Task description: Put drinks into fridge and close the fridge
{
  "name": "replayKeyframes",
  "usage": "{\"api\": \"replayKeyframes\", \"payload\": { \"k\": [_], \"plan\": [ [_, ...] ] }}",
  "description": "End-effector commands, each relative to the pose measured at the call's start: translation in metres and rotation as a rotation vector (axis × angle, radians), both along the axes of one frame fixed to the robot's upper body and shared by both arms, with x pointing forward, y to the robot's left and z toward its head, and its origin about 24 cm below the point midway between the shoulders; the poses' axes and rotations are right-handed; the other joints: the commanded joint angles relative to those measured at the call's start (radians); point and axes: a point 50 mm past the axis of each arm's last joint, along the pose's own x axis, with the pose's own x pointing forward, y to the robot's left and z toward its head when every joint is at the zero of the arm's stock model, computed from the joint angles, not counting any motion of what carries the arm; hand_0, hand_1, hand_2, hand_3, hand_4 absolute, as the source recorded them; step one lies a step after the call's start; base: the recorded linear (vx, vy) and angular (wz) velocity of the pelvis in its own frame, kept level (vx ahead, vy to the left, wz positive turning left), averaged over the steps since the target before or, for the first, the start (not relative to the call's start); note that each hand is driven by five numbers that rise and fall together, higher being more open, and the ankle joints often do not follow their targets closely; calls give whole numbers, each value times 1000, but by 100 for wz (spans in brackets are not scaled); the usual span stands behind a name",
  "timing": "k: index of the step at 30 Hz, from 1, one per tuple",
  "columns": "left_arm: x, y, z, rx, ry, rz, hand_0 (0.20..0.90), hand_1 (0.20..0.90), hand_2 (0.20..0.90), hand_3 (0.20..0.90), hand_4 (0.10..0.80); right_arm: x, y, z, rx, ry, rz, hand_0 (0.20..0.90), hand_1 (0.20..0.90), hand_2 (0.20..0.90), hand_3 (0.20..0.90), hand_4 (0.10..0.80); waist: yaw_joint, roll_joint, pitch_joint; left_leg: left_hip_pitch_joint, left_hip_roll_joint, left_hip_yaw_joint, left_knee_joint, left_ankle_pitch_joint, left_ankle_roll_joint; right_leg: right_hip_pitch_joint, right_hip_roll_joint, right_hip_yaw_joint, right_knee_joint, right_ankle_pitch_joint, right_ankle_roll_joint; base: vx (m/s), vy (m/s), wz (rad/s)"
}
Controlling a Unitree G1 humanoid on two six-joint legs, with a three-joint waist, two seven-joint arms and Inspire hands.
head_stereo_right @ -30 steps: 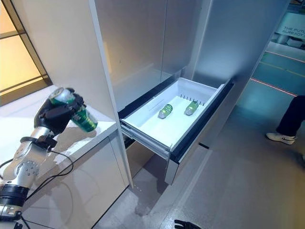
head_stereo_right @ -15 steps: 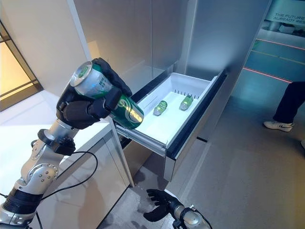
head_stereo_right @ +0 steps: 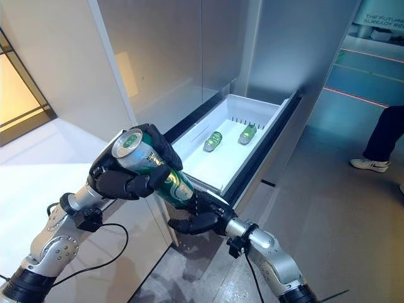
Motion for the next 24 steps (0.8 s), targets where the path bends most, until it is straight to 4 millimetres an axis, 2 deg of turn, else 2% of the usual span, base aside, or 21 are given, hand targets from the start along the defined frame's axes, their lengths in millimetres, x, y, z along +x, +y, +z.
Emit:
{"api": "replayKeyframes", "payload": {
  "k": [1,14,24],
  "plan": [
    [2,0,52,-128,-280,-18,300,300,300,200,100,16,9,62,192,-203,34,900,900,900,900,800,10,-35,-39,-4,-57,-50,18,-68,29,-19,22,-6,94,-99,32,0,0,0],
    [3,-14,56,-96,-283,-59,300,300,300,200,100,16,19,87,215,-276,96,900,900,900,900,800,9,-44,-39,-12,-58,-53,20,-63,25,-21,21,-13,90,-93,30,0,0,0],
    [5,-19,57,-104,-287,-75,300,300,300,200,100,28,21,104,226,-327,7,900,900,900,900,800,11,-43,-40,-11,-59,-54,21,-63,23,-18,22,-17,87,-92,29,0,0,0]
  ]
}}
